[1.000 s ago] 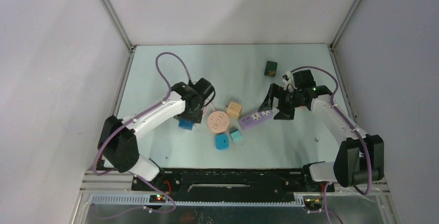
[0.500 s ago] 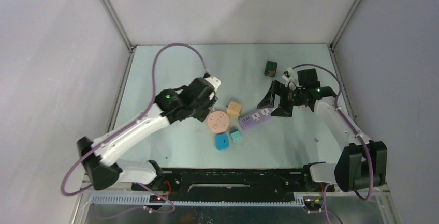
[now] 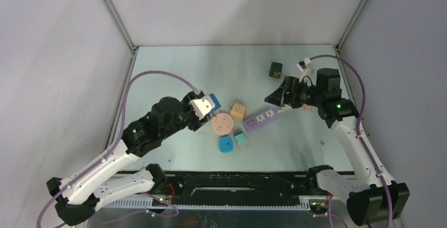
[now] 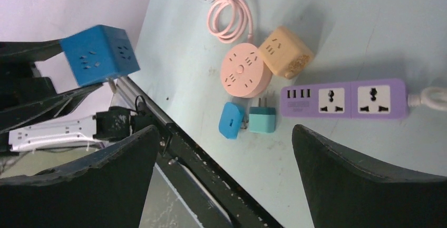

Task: Insert the plug
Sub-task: Pick up the plug from the center of the board.

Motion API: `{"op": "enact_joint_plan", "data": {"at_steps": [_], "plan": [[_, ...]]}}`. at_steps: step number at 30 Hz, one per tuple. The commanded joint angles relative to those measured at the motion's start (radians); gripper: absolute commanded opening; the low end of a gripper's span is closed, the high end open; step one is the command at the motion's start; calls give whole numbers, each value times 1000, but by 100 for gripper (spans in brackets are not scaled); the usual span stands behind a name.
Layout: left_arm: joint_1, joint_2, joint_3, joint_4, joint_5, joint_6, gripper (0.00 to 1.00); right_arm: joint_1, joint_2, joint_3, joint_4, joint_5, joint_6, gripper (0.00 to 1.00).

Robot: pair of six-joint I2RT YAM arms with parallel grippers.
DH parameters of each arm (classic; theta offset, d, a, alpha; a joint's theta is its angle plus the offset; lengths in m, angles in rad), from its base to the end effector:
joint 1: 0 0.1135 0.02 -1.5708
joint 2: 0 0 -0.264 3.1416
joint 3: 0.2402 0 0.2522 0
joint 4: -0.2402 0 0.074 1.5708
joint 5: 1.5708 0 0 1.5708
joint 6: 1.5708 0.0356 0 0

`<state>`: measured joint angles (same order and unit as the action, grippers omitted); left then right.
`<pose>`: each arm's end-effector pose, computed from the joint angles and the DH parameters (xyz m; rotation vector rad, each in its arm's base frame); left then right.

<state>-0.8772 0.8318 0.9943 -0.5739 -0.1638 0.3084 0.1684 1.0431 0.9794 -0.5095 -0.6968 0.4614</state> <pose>0.1158 -0.1303 0.3638 1.0176 1.7011 -0.2077 0.2135 0.0595 0.3309 -0.1072 2.1931 1.1073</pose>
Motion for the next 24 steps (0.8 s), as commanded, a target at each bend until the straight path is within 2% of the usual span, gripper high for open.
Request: {"op": "enact_joint_plan", "data": {"at_steps": [1,4,8,12,15,17,21,24], "plan": [[0,-77,-89,205,235,289,0,-4,-24,34,69,-105,-72,100],[0,-100,-132,264,319,387,0,2,0,34,96,-247,-61,97],[0,-83,-143,286,264,370,0,36,-3,34,81,-228,-80,97],[0,-20,-123,284,-128,66,3,34,1,33,9,-156,-98,98],[1,41,-94,178,-409,-200,6,34,8,34,-47,-45,-104,98],[2,83,-79,76,-525,-376,6,33,17,34,-78,20,-93,99],[18,180,-47,-132,-556,-519,0,19,59,34,-127,54,-71,99],[20,172,-78,-106,-468,-511,0,21,83,34,-127,-1,-88,99]]}}
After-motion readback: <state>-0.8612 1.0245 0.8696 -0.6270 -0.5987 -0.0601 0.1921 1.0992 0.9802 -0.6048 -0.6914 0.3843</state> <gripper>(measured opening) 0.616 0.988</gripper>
